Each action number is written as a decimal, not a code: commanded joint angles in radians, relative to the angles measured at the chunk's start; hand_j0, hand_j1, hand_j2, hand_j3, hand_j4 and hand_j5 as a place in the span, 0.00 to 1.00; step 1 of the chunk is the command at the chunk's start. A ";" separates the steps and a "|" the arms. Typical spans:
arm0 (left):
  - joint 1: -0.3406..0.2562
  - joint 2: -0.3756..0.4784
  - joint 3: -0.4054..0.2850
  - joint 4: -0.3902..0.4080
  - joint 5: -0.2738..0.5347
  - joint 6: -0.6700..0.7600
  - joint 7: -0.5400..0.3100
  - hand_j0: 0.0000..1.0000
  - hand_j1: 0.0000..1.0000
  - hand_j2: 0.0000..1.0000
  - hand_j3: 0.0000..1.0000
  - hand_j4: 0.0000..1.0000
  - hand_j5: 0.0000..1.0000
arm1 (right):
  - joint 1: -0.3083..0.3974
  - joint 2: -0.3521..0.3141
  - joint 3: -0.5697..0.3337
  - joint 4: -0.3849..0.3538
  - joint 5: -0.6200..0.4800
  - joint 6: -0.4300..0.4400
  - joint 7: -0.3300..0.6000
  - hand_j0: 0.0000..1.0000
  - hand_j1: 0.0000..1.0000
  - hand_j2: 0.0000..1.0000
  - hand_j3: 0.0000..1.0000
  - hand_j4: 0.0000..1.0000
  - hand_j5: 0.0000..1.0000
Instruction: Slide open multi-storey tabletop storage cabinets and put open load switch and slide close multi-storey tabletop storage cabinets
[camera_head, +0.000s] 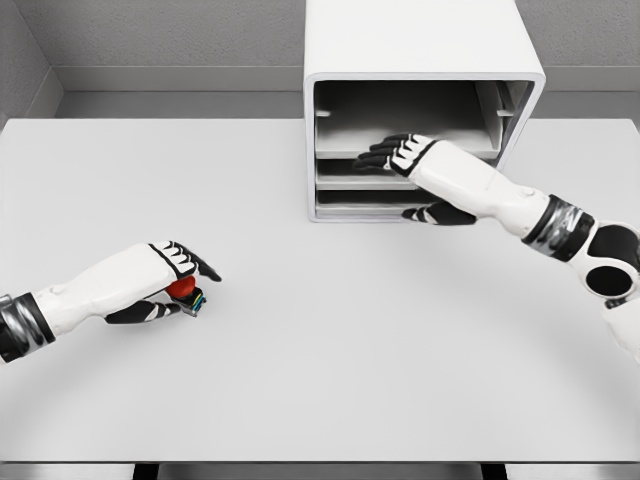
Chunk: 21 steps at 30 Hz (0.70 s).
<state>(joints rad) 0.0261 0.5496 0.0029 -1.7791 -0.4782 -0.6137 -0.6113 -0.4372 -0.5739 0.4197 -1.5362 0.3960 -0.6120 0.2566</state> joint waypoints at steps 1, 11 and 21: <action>0.000 0.003 0.000 0.000 0.007 0.003 0.000 0.67 0.67 0.67 0.67 0.67 0.67 | 0.000 0.025 0.001 0.031 -0.006 0.001 0.016 0.83 0.83 0.83 0.83 0.83 0.83; 0.002 0.001 0.000 0.010 0.003 0.003 0.000 0.68 0.68 0.68 0.68 0.68 0.68 | -0.107 0.091 0.042 0.159 -0.008 0.001 0.053 0.84 0.84 0.84 0.84 0.84 0.84; 0.002 -0.005 0.000 0.023 0.001 0.003 0.000 0.50 0.50 0.50 0.50 0.50 0.50 | -0.149 0.117 0.042 0.257 -0.008 0.001 0.053 0.85 0.85 0.85 0.85 0.85 0.85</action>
<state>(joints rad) 0.0276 0.5456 0.0030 -1.7579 -0.4838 -0.6137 -0.6113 -0.5875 -0.4611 0.4624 -1.2942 0.3954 -0.6125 0.3103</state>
